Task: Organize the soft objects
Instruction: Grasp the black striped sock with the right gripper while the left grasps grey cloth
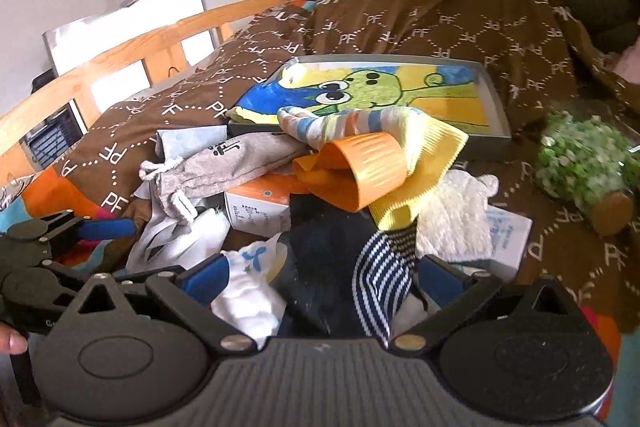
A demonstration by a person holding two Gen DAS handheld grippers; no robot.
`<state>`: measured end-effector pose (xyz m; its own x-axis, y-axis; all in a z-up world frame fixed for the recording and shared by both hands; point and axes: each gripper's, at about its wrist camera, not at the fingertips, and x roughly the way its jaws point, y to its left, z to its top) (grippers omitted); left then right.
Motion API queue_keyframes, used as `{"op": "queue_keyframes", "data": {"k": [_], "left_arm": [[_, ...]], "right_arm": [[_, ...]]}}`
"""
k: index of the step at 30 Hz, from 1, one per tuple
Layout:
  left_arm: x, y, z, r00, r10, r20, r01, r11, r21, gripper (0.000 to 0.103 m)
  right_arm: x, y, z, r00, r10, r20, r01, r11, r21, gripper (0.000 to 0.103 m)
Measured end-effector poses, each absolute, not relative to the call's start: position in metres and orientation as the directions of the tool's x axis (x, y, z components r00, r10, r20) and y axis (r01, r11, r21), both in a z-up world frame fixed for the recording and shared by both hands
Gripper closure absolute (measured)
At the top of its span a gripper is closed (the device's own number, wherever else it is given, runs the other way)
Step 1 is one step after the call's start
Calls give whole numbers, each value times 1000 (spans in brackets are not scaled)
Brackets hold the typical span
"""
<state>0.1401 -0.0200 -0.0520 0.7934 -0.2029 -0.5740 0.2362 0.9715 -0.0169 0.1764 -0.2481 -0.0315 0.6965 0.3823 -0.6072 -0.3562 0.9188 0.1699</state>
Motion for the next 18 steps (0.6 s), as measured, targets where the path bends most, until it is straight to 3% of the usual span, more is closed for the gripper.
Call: {"op": "queue_keyframes", "data": {"k": [4,10,12,18], "left_arm": [[148,-19,-55,774,-203,-600,219,975,-47,17],[149,-12,-57,767,-196,-612,176,980,-94,45],[148,-11,-56,764,-209,-610,172,978,-120,60],[145,-14,-54,756,-213,-618,147,977,-157,84]], "right_arm": [[184,-250,-35,687,396,-610,-367,913,178,8],[190,-254,-40,672,392,-628,-347,916,201,22],[189,-253,-40,678,385,-625,-344,919,193,25],[191,-255,-41,676,356,-645,-313,931,186,41]]}}
